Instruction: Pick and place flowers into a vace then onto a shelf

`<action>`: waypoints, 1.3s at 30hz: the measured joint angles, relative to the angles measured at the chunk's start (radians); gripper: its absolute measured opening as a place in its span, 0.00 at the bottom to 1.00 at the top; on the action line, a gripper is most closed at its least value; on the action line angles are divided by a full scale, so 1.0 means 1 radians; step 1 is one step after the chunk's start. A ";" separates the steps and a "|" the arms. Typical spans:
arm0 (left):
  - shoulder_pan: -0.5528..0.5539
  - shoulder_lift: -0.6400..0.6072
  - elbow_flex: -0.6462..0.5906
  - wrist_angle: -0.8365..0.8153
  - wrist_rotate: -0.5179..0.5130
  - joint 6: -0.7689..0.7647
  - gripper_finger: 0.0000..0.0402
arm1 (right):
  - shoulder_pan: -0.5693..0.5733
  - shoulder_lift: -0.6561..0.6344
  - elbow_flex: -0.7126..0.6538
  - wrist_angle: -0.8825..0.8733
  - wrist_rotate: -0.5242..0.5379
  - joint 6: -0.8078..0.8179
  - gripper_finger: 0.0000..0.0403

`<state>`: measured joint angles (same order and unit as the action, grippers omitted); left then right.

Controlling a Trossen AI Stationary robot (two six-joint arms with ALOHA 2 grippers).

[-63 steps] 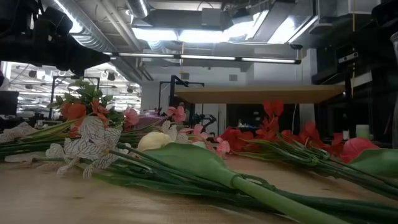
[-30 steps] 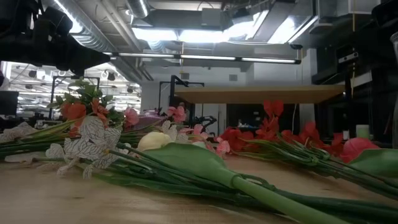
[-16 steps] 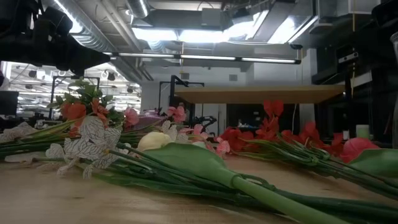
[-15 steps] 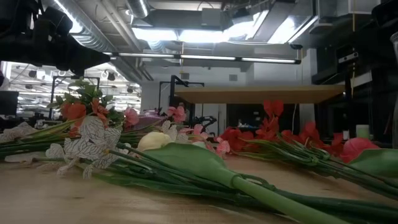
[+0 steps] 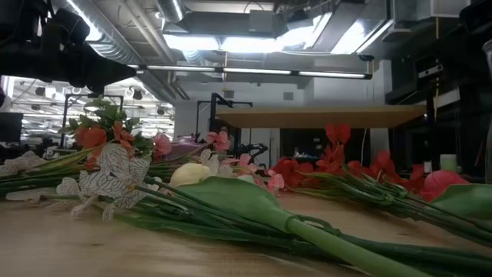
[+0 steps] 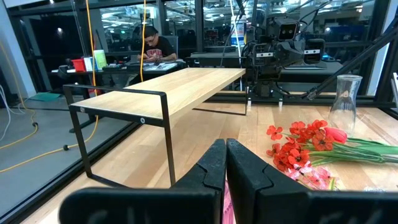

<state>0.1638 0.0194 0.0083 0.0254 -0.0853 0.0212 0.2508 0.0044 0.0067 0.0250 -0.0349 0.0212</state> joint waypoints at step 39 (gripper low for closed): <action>0.000 0.000 0.025 0.093 -0.005 0.018 0.01 | 0.000 0.000 0.000 0.155 0.247 -0.070 0.03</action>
<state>0.1638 0.0196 0.0337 0.1179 -0.0903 0.0395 0.2507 0.0044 0.0065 0.1802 0.2123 -0.0493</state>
